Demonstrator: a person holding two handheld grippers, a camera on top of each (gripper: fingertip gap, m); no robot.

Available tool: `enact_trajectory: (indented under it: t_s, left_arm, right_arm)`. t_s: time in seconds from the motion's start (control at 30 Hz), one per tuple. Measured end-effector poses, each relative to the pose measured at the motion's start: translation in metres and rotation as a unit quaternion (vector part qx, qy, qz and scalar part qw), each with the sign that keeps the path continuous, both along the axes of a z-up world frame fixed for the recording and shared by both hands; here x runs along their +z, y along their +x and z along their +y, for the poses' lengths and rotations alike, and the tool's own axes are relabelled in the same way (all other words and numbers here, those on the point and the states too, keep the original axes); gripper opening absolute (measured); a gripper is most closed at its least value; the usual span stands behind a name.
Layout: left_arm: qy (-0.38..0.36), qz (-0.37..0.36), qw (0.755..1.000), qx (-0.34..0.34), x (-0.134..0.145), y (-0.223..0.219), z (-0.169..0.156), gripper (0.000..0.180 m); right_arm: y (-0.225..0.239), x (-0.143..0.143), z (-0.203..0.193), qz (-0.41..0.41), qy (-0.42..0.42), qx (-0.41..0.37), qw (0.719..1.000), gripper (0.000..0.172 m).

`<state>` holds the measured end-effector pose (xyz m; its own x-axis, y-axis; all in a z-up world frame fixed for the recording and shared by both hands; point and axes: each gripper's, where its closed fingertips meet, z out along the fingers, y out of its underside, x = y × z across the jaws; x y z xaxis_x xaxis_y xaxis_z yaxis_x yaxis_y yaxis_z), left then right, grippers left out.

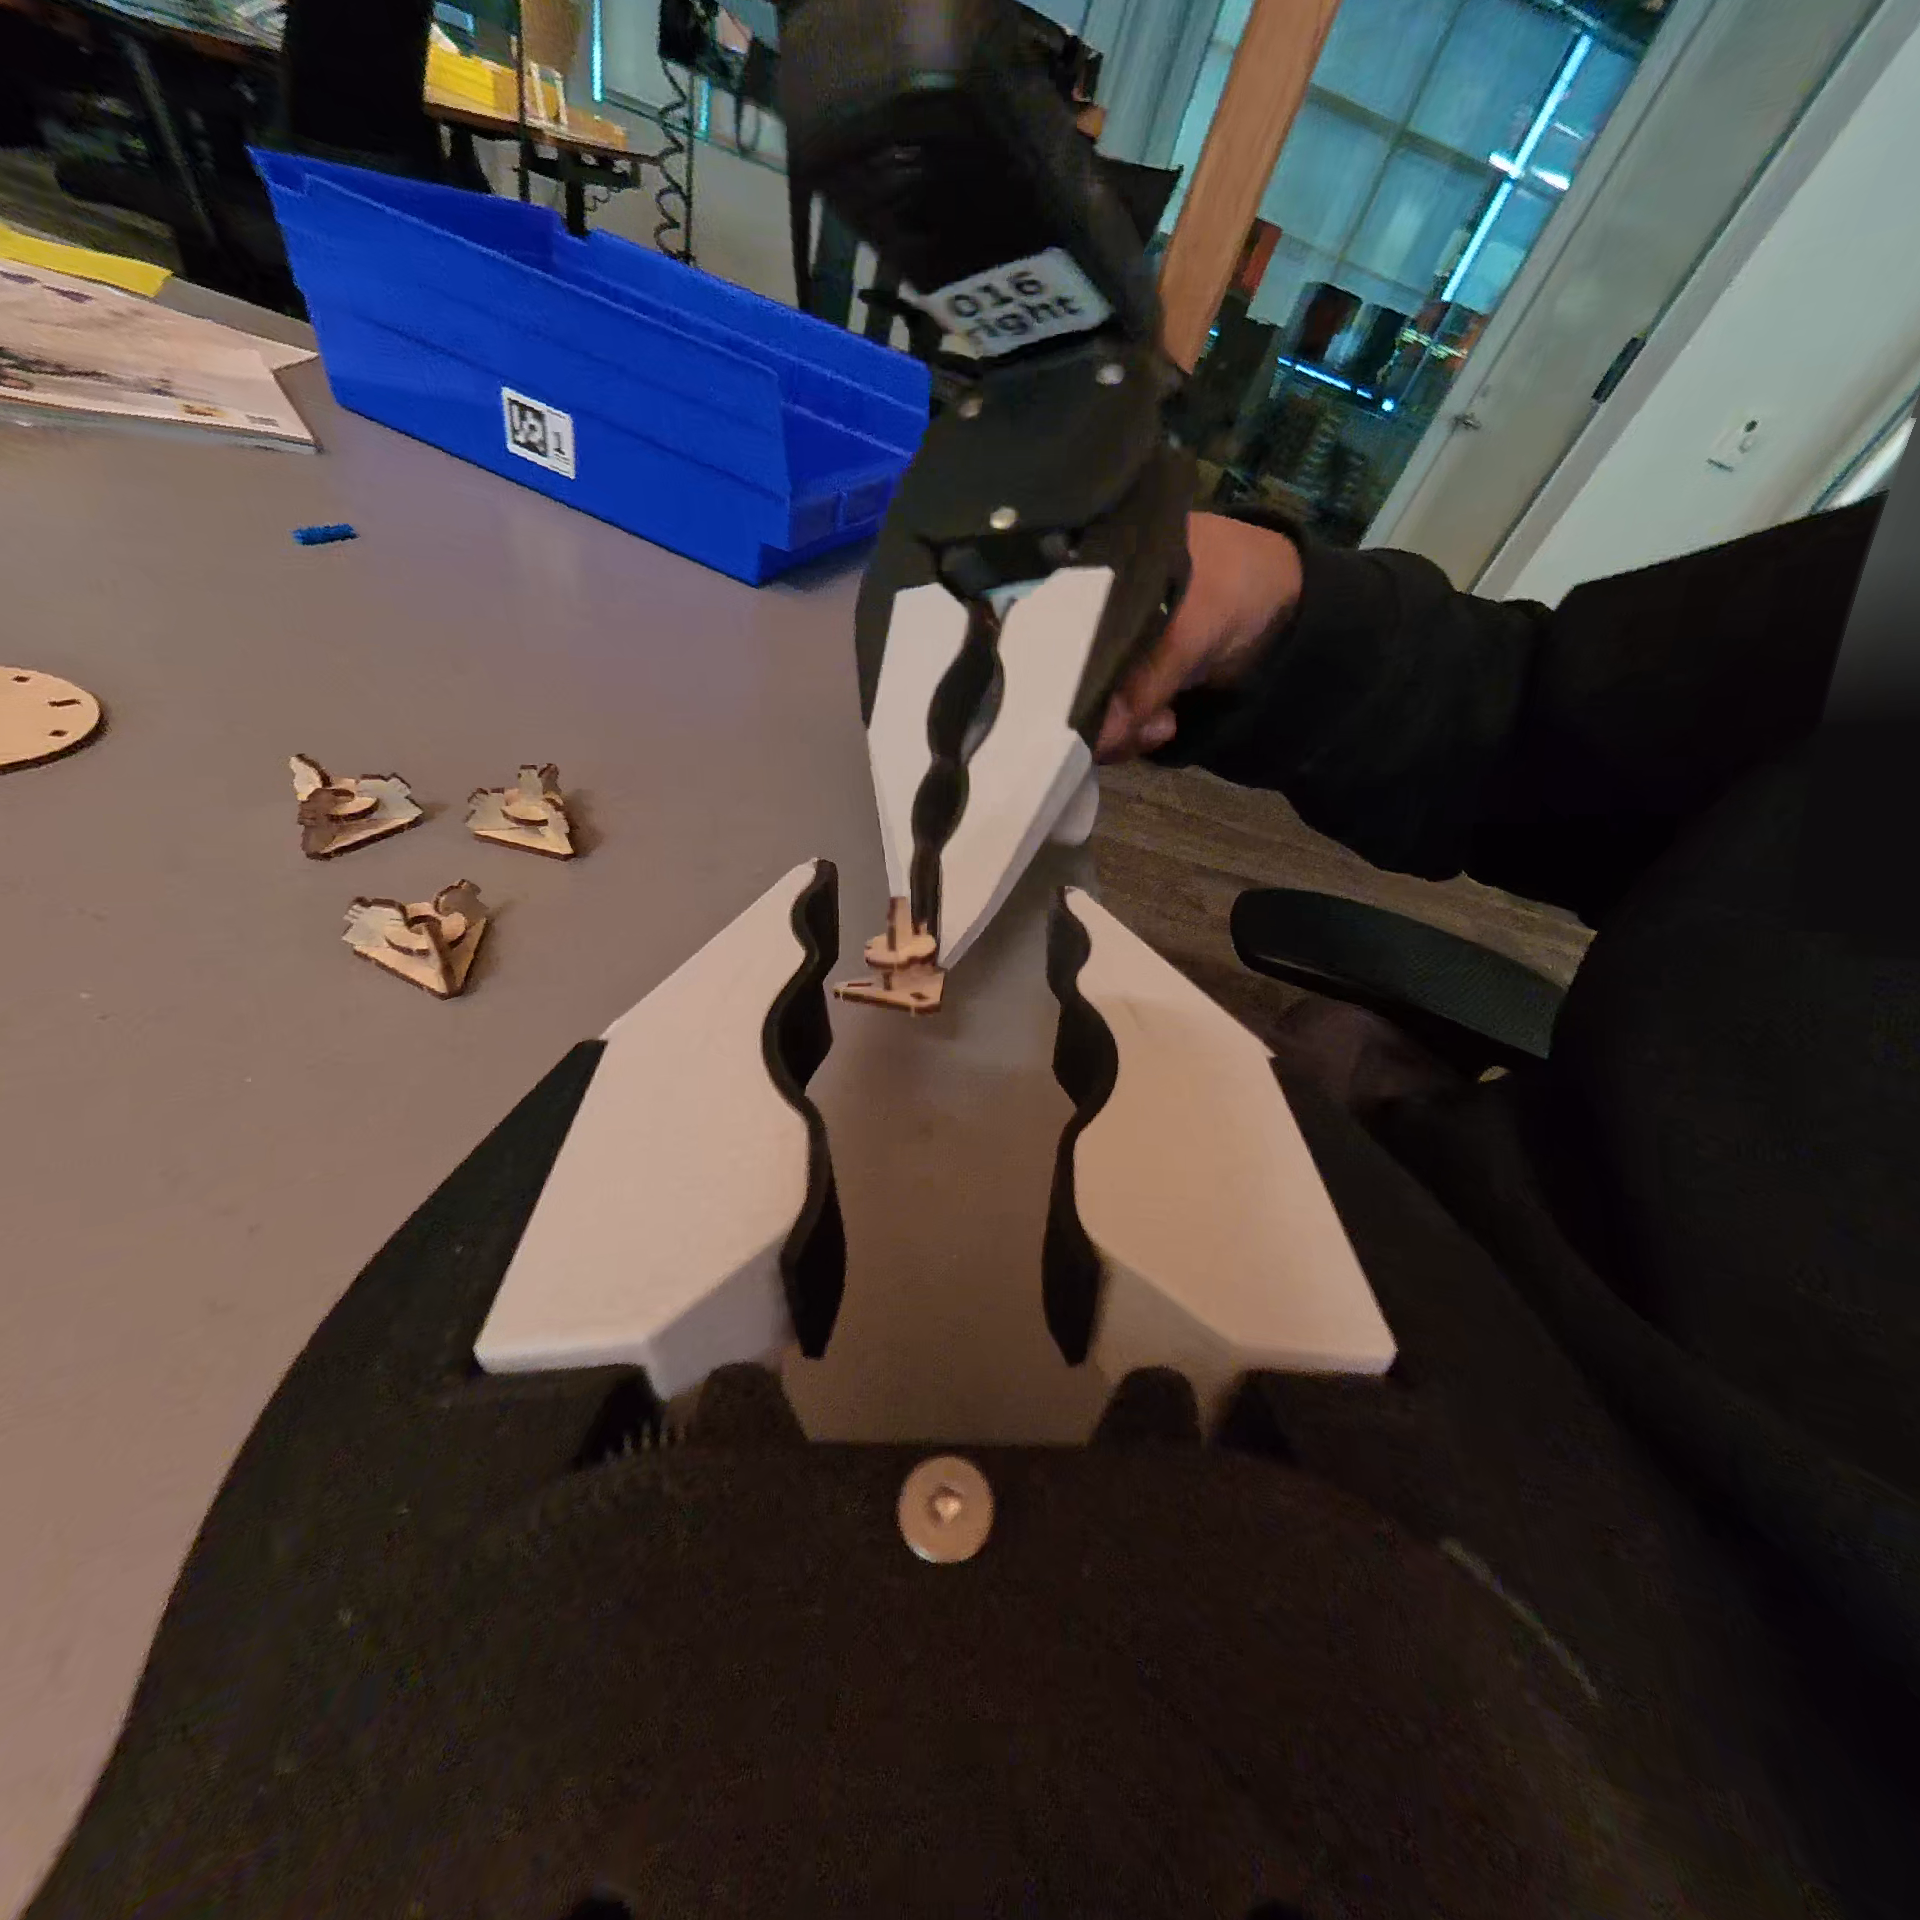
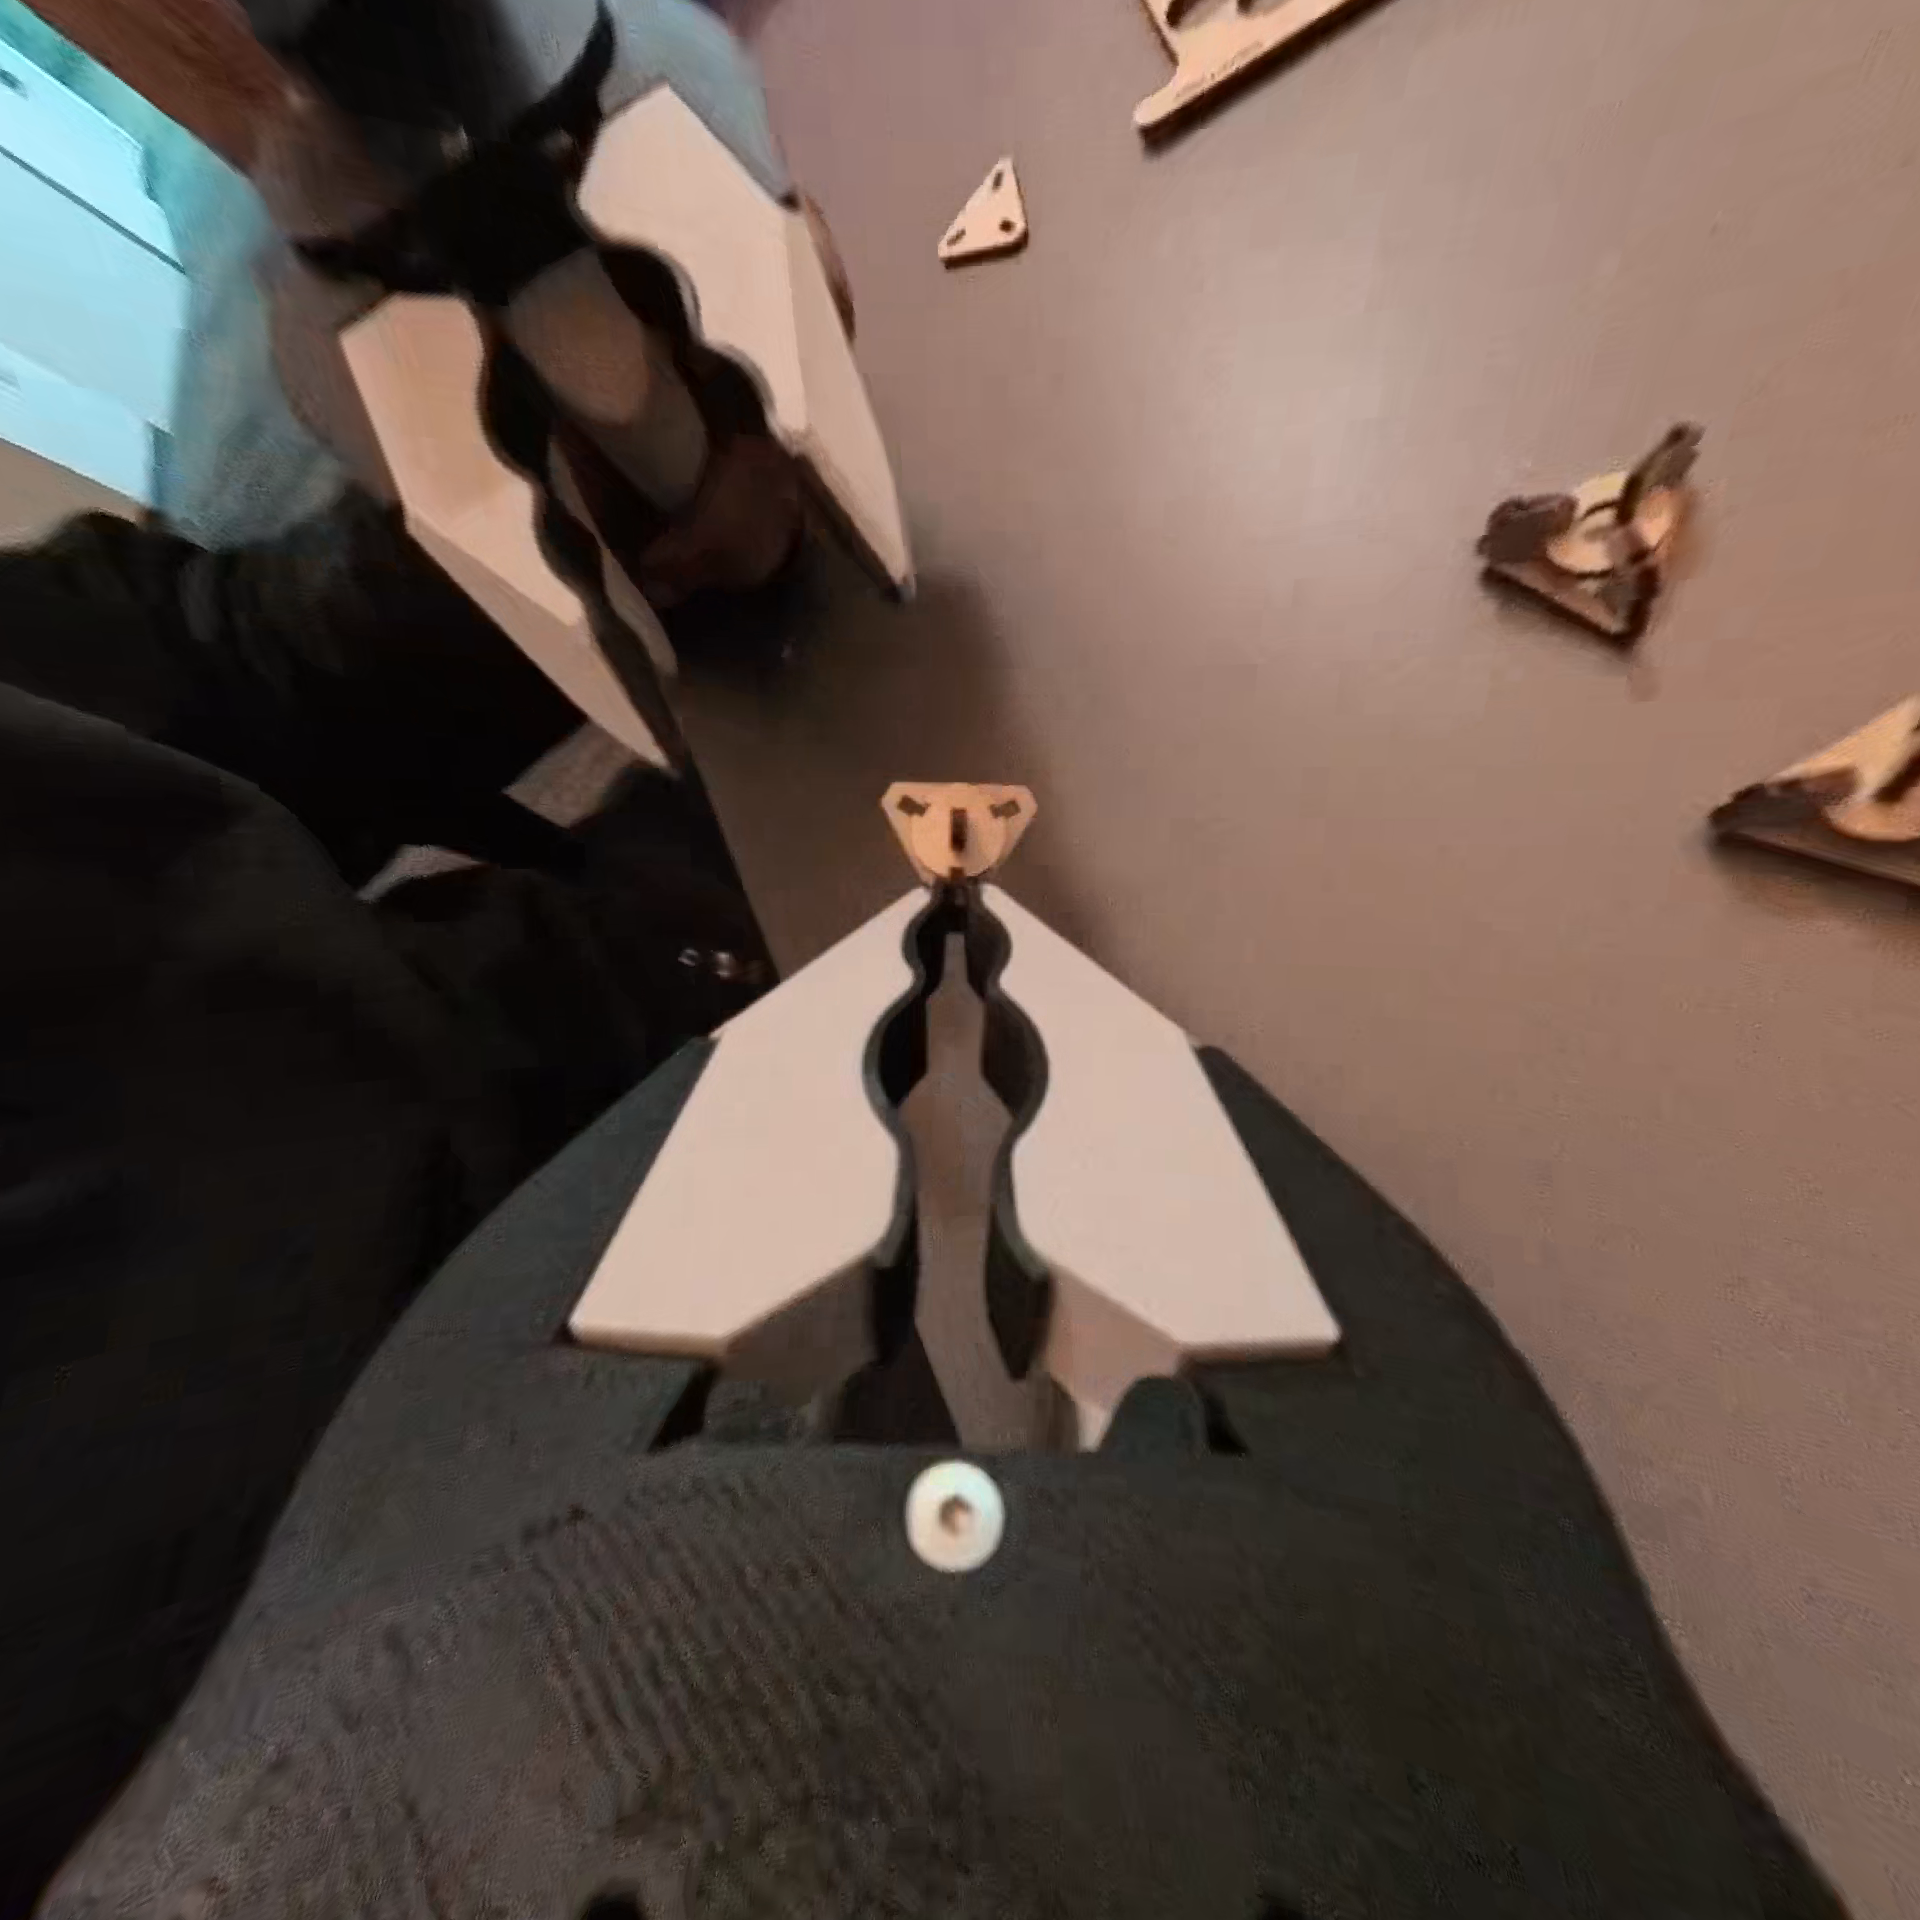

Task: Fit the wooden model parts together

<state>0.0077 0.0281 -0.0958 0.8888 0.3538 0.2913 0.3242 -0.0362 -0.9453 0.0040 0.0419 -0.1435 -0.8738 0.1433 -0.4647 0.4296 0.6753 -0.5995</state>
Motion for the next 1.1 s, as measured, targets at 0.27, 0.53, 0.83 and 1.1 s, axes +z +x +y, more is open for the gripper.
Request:
enact_trajectory:
  t_s: [0.27, 0.53, 0.83, 1.1]
  left_arm:
    - [0.002, -0.019, 1.0, 0.014, -0.003, -0.006, -0.003, 0.033]
    - [-0.055, -0.053, 0.997, 0.034, -0.021, -0.01, 0.002, 0.026]
    - [-0.151, -0.155, 0.975, 0.043, -0.063, -0.007, 0.012, 0.02]
    - [-0.22, -0.135, 0.964, 0.065, -0.076, -0.009, 0.012, 0.024]
  right_arm:
    - [-0.008, -0.022, 0.006, 0.228, 0.092, 0.068, 0.967, 0.003]
    - [-0.019, -0.014, 0.011, 0.236, 0.066, 0.015, 0.97, 0.019]
    - [-0.028, -0.024, 0.018, 0.171, 0.033, -0.055, 0.983, 0.014]
    - [-0.009, -0.031, 0.008, 0.123, 0.012, -0.044, 0.991, 0.015]
